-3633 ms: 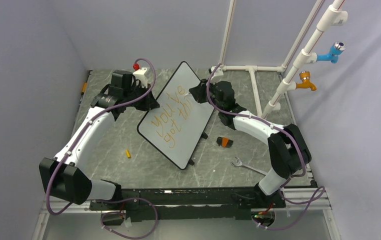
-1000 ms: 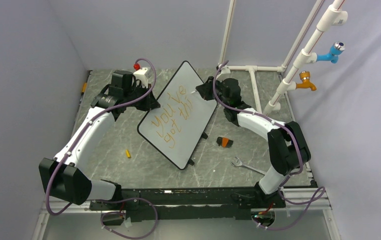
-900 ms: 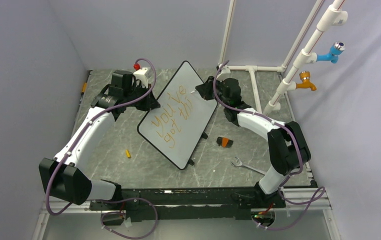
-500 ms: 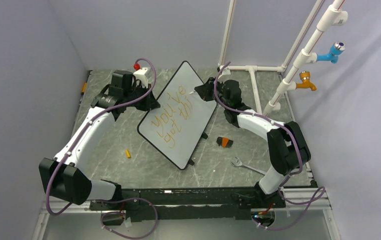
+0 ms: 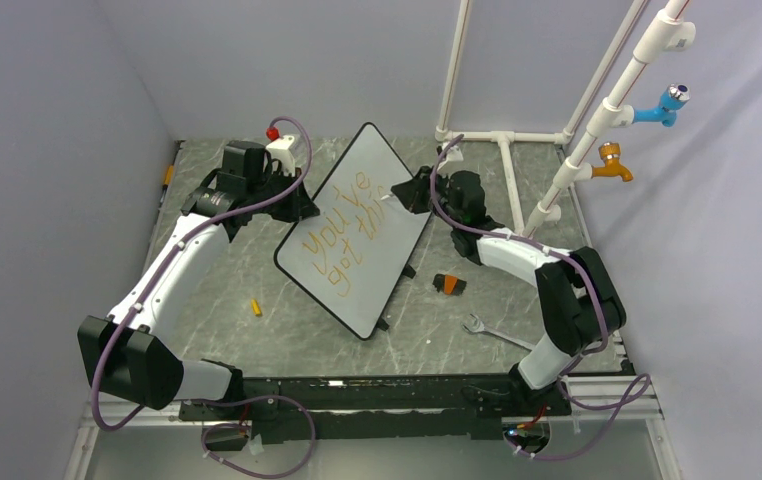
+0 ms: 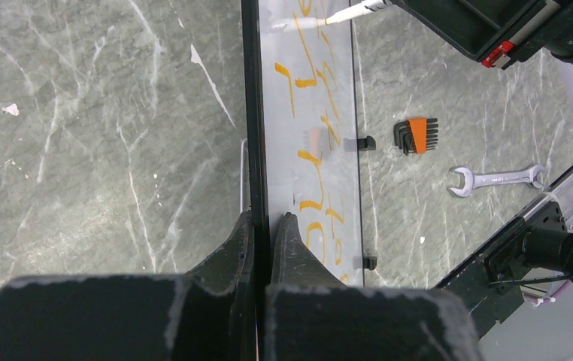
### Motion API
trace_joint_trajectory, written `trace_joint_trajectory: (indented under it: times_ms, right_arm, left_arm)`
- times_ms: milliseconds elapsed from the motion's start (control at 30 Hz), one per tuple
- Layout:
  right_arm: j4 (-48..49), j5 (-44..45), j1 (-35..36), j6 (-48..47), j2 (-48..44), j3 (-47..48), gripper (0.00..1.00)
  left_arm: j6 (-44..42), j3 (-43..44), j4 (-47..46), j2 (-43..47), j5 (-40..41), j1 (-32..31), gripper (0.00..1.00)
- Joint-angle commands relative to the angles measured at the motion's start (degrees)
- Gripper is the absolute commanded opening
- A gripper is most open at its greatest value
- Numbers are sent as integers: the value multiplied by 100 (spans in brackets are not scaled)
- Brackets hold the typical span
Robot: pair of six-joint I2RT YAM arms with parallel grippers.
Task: Write a sentence on the whiteboard
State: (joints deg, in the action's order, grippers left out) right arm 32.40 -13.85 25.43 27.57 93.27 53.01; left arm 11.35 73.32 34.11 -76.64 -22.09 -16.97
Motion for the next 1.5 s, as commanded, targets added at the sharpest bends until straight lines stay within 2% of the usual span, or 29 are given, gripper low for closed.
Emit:
trace_joint_trajectory:
  times_ms: [0, 933, 1467]
  right_arm:
    - [72, -64, 32, 31, -143, -153, 0]
    - [-319, 471, -17, -344, 80, 317, 0]
    - [-401, 561, -31, -446, 33, 171, 0]
  left_arm:
    - [-936, -17, -27, 68, 715, 12, 0]
    - [-958, -13, -12, 22, 732, -14, 0]
    - [-946, -19, -26, 64, 732, -17, 0]
